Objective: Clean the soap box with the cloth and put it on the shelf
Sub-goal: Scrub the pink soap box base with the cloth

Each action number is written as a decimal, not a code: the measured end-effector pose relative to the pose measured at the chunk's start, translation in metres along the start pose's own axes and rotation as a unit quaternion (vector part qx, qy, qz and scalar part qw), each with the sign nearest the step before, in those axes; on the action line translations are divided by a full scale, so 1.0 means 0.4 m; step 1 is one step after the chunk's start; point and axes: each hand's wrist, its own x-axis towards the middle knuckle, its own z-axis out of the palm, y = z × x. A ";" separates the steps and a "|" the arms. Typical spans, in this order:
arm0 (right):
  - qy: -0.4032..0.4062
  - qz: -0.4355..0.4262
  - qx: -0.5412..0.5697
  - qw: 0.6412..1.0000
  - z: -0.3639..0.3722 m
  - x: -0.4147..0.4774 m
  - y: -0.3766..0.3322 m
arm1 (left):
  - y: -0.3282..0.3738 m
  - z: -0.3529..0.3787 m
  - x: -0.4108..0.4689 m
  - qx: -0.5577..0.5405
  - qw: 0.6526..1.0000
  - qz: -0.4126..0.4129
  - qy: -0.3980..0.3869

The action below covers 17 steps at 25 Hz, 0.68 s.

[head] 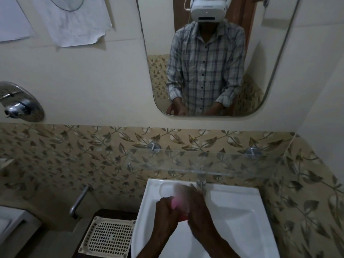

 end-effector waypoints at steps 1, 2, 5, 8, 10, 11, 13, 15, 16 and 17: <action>-0.031 0.003 -0.010 0.999 0.008 -0.008 -0.002 | -0.006 0.000 -0.002 -0.005 1.000 -0.005 0.005; -0.029 0.001 -0.016 0.999 0.016 -0.007 -0.003 | -0.012 0.001 -0.004 -0.015 1.000 -0.004 0.015; 0.066 0.001 -0.059 0.996 -0.022 0.019 0.005 | -0.024 0.012 -0.026 -0.066 0.994 0.005 0.082; 0.073 -0.001 -0.096 0.993 -0.054 0.022 -0.009 | -0.018 0.016 -0.031 -0.055 0.996 0.005 0.066; 0.066 -0.038 -0.156 0.985 -0.054 0.026 -0.018 | 0.013 0.014 -0.001 0.042 0.999 -0.014 -0.018; 0.055 -0.046 -0.166 0.984 -0.055 0.029 -0.019 | 0.028 0.016 0.021 0.092 0.995 -0.018 -0.041; 0.045 -0.073 -0.199 0.976 -0.047 0.025 -0.020 | 0.046 0.022 0.053 0.134 0.990 -0.016 -0.044; 0.032 -0.117 -0.248 0.961 -0.059 0.025 -0.008 | 0.048 0.031 0.061 0.133 0.991 0.012 -0.010; 0.032 -0.119 -0.265 0.956 -0.069 0.028 -0.006 | 0.039 0.034 0.059 0.134 0.991 0.029 0.015; 0.027 -0.121 -0.278 0.953 -0.074 0.033 -0.001 | 0.028 0.037 0.055 0.126 0.990 0.038 0.040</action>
